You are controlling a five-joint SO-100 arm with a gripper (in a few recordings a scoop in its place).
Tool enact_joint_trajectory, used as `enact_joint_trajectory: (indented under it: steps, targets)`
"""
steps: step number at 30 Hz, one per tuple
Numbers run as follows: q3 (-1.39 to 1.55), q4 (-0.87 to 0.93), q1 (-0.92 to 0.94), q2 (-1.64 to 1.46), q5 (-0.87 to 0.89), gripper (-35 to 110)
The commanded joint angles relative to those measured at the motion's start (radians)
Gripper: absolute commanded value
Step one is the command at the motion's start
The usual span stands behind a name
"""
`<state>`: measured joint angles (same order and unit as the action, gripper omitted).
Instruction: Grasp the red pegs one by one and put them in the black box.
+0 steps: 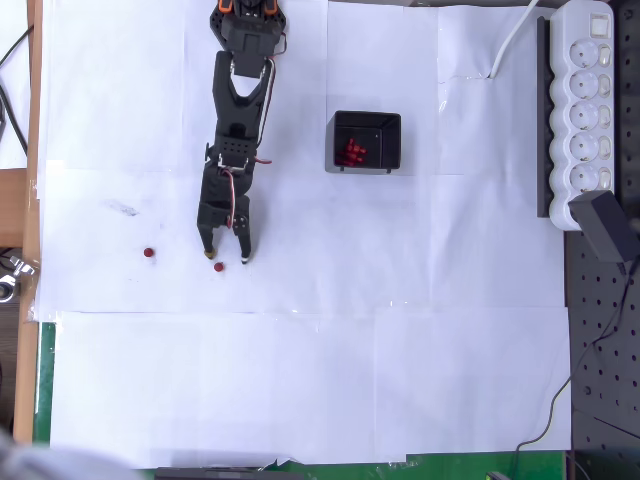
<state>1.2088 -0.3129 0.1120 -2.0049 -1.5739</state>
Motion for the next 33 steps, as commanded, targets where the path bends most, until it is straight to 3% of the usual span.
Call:
enact_joint_trajectory:
  steps: [1,14,33]
  targets:
    - [0.086,-0.029,0.006,-0.014,-0.008,23]
    - [0.149,-0.031,0.008,-0.074,0.012,23]
    - [0.149,-0.043,0.012,-0.084,0.031,10]
